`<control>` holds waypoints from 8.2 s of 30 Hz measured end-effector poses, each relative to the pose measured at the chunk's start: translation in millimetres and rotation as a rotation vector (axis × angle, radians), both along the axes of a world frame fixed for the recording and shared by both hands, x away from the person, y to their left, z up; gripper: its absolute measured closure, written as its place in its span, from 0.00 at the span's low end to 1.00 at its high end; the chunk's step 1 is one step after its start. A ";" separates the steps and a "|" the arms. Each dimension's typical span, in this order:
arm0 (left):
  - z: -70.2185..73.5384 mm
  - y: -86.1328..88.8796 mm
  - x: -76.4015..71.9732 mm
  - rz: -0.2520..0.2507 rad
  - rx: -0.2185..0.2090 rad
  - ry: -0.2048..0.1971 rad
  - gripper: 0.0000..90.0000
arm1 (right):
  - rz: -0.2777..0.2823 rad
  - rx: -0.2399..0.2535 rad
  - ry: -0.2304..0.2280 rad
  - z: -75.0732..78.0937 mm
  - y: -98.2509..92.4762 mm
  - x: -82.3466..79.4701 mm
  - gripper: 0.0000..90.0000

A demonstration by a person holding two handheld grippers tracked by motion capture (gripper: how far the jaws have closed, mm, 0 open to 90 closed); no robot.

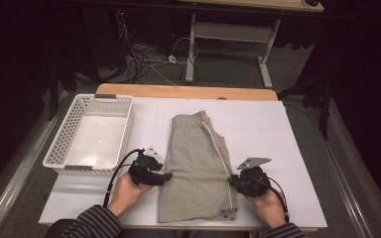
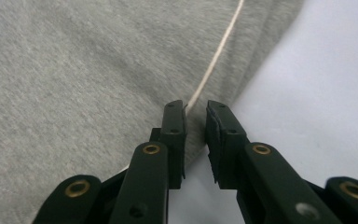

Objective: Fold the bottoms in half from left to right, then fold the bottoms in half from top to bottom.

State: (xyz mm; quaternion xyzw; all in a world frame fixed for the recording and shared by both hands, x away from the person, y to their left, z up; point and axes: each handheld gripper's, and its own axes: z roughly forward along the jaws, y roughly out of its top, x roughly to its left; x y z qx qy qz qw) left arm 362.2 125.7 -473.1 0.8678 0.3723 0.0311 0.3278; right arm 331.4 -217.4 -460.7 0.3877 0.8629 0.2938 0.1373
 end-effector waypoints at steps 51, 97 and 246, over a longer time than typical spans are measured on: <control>8.0 -34.7 80.9 0.105 0.044 0.052 0.44 | -0.146 0.050 0.055 9.4 18.2 132.6 0.68; 15.6 -22.3 118.3 0.145 -0.001 0.057 0.84 | -0.087 0.078 0.097 4.5 40.6 143.2 0.83; 61.3 -22.0 71.7 -0.080 0.037 0.001 0.88 | 0.143 0.100 -0.012 46.9 43.4 98.3 0.90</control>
